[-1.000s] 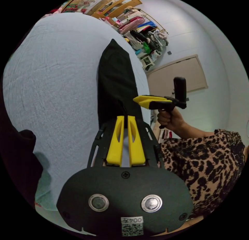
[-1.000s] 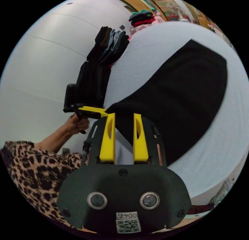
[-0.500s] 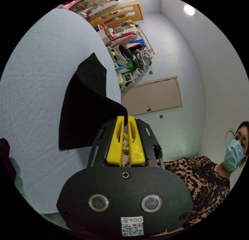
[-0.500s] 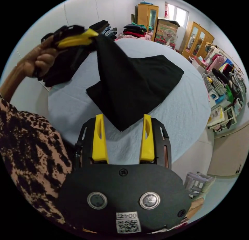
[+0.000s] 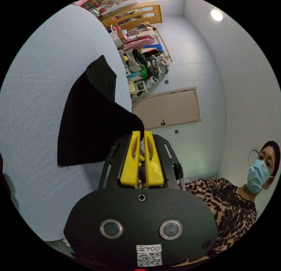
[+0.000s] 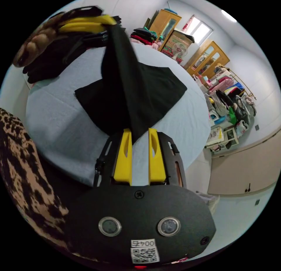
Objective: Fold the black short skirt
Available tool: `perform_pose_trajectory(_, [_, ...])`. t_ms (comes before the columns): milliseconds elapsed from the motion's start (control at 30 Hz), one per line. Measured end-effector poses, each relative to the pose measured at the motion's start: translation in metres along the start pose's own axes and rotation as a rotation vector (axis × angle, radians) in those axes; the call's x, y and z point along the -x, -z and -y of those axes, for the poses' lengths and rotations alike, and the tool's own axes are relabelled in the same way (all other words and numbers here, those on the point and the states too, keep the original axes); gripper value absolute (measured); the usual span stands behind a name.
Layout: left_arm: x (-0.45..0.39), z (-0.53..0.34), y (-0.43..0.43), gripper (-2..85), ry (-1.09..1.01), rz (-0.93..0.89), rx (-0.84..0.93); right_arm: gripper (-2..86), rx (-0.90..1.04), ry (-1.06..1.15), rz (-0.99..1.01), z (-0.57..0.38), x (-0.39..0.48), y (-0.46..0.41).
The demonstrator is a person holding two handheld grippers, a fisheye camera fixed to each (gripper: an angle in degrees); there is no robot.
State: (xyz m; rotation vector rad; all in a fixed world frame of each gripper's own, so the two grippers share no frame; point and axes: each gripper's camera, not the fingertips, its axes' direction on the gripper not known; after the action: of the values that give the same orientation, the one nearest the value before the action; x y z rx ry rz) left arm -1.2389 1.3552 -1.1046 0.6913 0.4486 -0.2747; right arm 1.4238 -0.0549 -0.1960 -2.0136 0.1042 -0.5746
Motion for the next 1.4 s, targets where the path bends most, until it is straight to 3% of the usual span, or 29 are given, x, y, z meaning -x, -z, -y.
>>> perform_pose_trajectory(267, [0.084, -0.049, -0.011, 2.4, 0.13, 0.13, 0.05, 4.7, 0.096, -0.033, 0.143, -0.036, -0.03, -0.018])
perform_pose_trajectory(533, [0.099, -0.06, -0.02, 2.6, 0.025, 0.277, 0.101, 5.2, 0.122, -0.009, 0.158, -0.053, -0.047, -0.035])
perform_pose_trajectory(833, [0.113, -0.085, -0.036, 2.5, 0.066, 0.318, 0.106, 7.4, 0.149, -0.059, 0.278, -0.078, -0.105, -0.054])
perform_pose_trajectory(1133, [0.089, -0.098, -0.04, 2.6, -0.015, 0.374, 0.07, 8.0, 0.132, -0.348, 0.665, -0.12, -0.223, -0.07])
perform_pose_trajectory(1267, [0.069, -0.1, -0.045, 2.6, -0.13, 0.485, 0.088, 8.0, 0.137, -0.464, 0.713, -0.131, -0.26, -0.092])
perform_pose_trajectory(1400, [0.089, -0.107, -0.046, 2.7, -0.056, 0.481, 0.087, 8.1, 0.178, -0.571, 0.782, -0.145, -0.284, -0.121])
